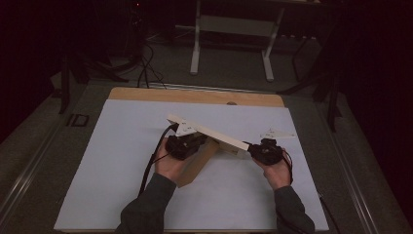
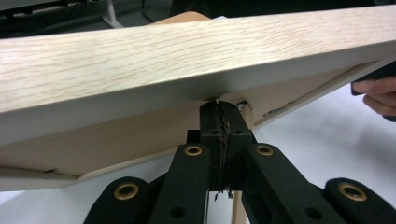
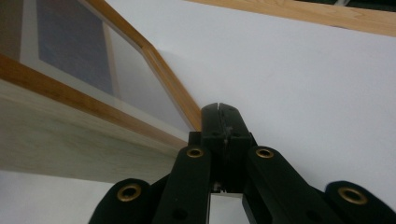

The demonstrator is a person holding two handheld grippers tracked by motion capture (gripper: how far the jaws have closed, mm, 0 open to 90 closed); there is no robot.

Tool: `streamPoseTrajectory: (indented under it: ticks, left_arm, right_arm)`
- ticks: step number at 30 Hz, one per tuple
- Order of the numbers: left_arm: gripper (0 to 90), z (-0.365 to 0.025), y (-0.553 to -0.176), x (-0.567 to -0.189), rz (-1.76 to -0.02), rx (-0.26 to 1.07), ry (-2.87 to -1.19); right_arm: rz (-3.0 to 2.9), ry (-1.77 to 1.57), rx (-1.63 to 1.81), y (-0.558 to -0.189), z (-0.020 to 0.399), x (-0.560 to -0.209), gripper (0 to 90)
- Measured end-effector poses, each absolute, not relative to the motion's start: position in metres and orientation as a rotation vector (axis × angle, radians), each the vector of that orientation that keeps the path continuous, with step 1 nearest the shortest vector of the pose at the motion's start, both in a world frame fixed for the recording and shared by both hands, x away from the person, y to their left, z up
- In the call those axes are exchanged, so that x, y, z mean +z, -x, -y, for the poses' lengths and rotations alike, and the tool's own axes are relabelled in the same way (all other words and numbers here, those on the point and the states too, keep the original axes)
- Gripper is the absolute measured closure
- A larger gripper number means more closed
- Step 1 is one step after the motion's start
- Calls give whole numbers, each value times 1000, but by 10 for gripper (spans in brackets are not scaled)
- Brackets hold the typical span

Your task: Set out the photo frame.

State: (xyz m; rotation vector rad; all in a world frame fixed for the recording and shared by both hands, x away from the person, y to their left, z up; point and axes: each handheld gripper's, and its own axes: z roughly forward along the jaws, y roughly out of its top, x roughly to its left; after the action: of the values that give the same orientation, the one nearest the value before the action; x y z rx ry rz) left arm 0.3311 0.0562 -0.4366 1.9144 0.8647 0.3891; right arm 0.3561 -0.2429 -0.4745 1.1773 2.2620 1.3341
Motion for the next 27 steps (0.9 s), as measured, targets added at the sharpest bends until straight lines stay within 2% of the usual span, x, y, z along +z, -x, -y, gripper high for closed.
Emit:
streamPoseTrajectory:
  ticks: [27]
  left_arm:
    - [900, -62, -341, -434, -852, 330, -1924]
  right_arm:
    - [-2311, -1104, 1325, -343, 228, -476, 900]
